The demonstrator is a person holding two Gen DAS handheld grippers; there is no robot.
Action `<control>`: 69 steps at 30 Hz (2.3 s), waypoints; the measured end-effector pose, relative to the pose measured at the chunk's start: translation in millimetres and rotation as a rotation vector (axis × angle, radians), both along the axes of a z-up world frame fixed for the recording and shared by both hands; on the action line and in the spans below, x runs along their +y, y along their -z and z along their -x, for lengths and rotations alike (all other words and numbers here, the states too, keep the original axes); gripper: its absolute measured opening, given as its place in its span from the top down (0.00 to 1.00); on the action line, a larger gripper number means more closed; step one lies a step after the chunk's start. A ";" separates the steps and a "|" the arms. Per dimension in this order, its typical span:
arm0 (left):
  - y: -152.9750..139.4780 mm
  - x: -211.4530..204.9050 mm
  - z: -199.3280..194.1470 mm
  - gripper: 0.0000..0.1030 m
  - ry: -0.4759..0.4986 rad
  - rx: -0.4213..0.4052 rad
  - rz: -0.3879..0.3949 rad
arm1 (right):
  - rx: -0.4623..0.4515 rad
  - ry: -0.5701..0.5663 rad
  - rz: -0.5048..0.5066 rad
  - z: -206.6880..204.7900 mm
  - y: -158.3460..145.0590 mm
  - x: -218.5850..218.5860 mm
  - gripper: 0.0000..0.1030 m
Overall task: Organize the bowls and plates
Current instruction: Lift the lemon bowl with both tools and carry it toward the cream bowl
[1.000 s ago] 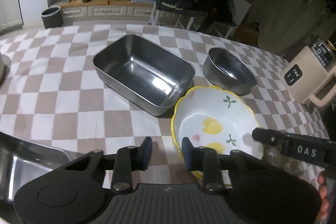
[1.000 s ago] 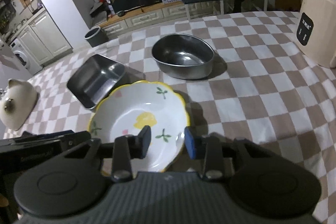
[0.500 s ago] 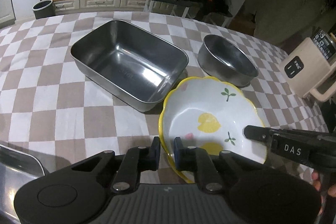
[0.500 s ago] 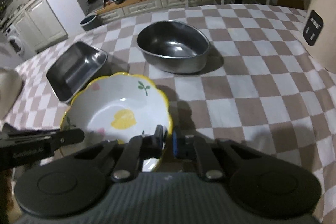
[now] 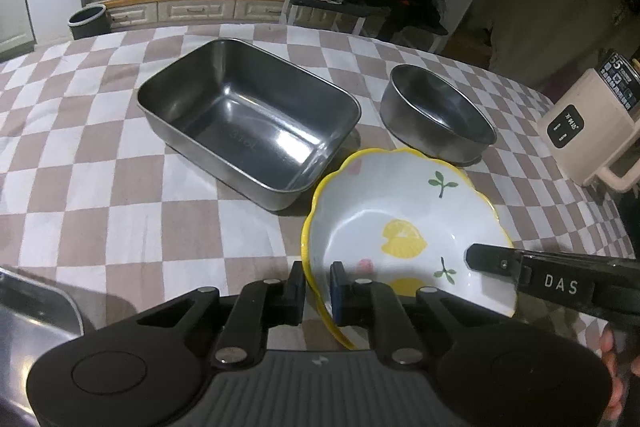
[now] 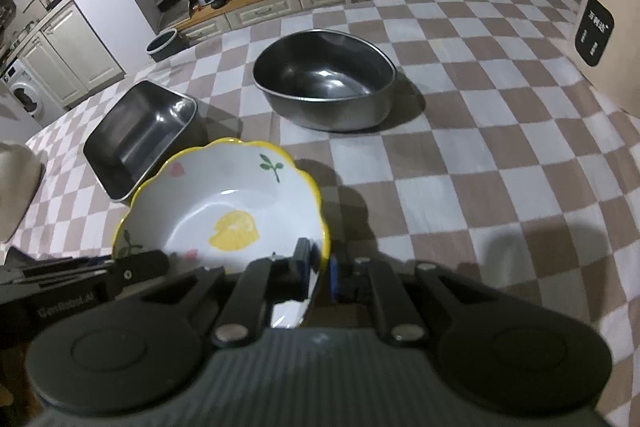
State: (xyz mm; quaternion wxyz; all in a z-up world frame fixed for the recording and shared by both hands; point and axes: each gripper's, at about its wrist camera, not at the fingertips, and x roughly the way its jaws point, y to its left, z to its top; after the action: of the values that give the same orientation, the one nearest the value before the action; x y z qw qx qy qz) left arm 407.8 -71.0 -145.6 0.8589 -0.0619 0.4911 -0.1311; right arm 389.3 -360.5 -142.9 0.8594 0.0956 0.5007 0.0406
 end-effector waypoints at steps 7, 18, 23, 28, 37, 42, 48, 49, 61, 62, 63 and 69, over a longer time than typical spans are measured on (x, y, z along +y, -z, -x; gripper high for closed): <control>-11.6 0.4 14.1 0.87 0.008 -0.004 -0.010 | -0.018 -0.012 -0.003 13.0 -12.2 -0.1 0.89; -60.0 6.6 55.3 0.88 0.005 -0.093 0.025 | -0.093 -0.010 -0.048 52.4 -51.4 -7.2 0.89; -82.5 11.4 79.8 0.88 -0.008 -0.135 0.034 | -0.141 -0.006 -0.074 76.0 -73.2 -7.8 0.89; -103.4 21.4 107.4 0.88 -0.022 -0.180 0.048 | -0.191 -0.016 -0.104 97.8 -92.0 -4.1 0.89; -116.0 37.2 152.0 0.88 -0.048 -0.209 0.027 | -0.235 -0.037 -0.104 131.8 -106.0 12.8 0.89; -118.0 56.4 166.8 0.88 -0.083 -0.210 0.043 | -0.247 -0.079 -0.094 143.0 -106.8 22.0 0.89; -113.1 74.6 176.4 0.88 -0.119 -0.183 0.036 | -0.232 -0.122 -0.080 154.8 -105.2 40.3 0.89; -112.5 76.8 177.1 0.88 -0.122 -0.180 0.036 | -0.225 -0.122 -0.083 154.5 -104.1 42.2 0.89; -92.9 112.4 188.9 0.88 -0.151 -0.117 0.018 | -0.105 -0.195 -0.091 149.0 -85.4 66.6 0.90; -91.8 114.9 189.9 0.88 -0.155 -0.113 0.015 | -0.100 -0.203 -0.084 149.0 -84.5 69.5 0.90; -90.8 117.1 190.7 0.88 -0.159 -0.109 0.012 | -0.096 -0.210 -0.078 149.4 -83.9 71.7 0.90; -86.3 127.5 195.0 0.88 -0.173 -0.088 -0.004 | -0.064 -0.254 -0.058 148.2 -77.0 86.3 0.90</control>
State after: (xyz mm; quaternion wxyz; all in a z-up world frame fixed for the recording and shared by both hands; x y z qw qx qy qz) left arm 212.8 56.6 -59.3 0.8879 -0.0967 0.4459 -0.0582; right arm 241.1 -274.1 -65.9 0.8597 0.0549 0.4797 0.1665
